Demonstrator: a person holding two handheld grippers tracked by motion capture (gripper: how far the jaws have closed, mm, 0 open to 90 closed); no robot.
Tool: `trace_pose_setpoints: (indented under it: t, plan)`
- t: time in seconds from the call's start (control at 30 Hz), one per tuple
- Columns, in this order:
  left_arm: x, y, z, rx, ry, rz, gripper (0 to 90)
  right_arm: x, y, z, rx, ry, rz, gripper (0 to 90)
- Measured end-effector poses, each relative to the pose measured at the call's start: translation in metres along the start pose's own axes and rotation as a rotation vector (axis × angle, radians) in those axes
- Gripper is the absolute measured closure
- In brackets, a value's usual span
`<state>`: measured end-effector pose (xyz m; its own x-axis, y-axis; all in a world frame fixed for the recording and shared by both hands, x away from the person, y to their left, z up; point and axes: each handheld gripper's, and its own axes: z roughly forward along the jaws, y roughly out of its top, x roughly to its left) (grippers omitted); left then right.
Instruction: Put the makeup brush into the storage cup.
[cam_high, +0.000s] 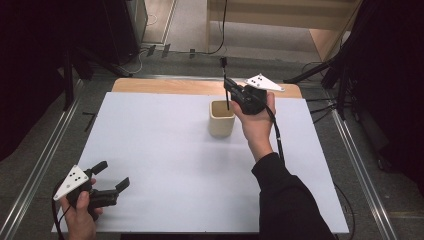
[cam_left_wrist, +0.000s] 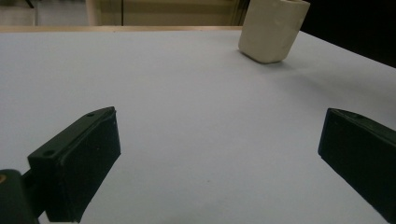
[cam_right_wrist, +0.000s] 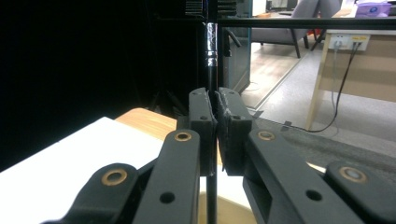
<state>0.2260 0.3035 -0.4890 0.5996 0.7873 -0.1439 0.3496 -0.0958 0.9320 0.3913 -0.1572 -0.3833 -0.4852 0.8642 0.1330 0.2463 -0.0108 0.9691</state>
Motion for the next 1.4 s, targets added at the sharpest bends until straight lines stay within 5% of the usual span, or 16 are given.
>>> trace_pose_setpoints:
  t: [0.63,1.4]
  plan:
    - [0.0,0.0,0.0,0.001,-0.002,-0.001,0.0,-0.007,-0.018,0.02,0.028,0.011,0.004,86.9]
    - [0.001,0.0,0.0,-0.002,-0.003,-0.003,0.0,-0.011,-0.043,0.022,0.077,0.012,-0.006,86.9]
